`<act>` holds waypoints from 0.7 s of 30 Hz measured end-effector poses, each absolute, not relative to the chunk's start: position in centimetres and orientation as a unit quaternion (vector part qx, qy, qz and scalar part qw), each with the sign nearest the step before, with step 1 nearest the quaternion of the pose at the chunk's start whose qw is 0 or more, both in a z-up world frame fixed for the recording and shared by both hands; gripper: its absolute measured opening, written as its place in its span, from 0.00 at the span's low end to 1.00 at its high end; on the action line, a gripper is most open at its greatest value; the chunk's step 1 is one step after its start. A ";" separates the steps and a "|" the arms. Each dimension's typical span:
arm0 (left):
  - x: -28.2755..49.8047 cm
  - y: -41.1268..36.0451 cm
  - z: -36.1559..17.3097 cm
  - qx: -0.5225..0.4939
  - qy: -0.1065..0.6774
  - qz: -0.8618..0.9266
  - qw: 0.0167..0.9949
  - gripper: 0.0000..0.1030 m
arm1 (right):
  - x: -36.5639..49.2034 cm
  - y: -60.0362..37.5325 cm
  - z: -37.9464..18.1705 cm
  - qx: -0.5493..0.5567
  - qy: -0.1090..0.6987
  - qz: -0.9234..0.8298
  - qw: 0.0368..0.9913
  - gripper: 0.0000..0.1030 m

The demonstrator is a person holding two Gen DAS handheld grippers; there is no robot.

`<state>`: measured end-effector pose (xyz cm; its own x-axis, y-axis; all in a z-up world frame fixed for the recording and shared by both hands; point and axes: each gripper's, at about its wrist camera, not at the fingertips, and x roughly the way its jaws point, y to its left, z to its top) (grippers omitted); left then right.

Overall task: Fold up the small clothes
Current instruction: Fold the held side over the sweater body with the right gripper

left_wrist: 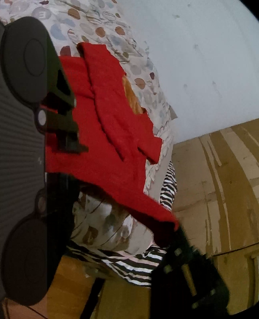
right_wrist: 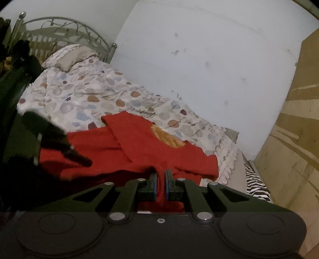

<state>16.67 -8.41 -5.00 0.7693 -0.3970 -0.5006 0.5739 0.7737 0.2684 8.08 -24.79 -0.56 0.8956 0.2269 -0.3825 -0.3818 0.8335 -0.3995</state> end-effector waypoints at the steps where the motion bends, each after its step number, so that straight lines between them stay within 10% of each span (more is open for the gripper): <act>1: 16.8 -8.3 -4.9 0.204 0.218 -0.269 0.915 0.10 | 7.7 -24.9 -1.0 -0.245 0.164 0.163 0.941 0.08; 5: 17.4 -7.8 -4.2 0.172 0.247 -0.280 0.912 0.08 | 6.4 -25.2 -2.8 -0.265 0.169 0.169 0.934 0.23; 7: 17.8 -7.8 -3.7 0.157 0.260 -0.282 0.910 0.08 | 5.5 -25.0 -4.0 -0.293 0.164 0.164 0.928 0.67; 8: 18.0 -7.7 -3.5 0.151 0.265 -0.284 0.909 0.08 | 5.1 -24.8 -4.6 -0.306 0.160 0.163 0.924 0.74; 21: 18.9 -6.7 -1.7 0.093 0.301 -0.292 0.903 0.07 | 6.2 -17.6 -11.5 -0.385 0.118 0.141 0.905 0.91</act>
<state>18.91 -6.69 -1.68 0.6482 -0.4711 -0.5983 0.5833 0.8122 -0.0075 6.20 -17.64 -11.50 0.9325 0.1641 -0.3219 -0.3457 0.6642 -0.6629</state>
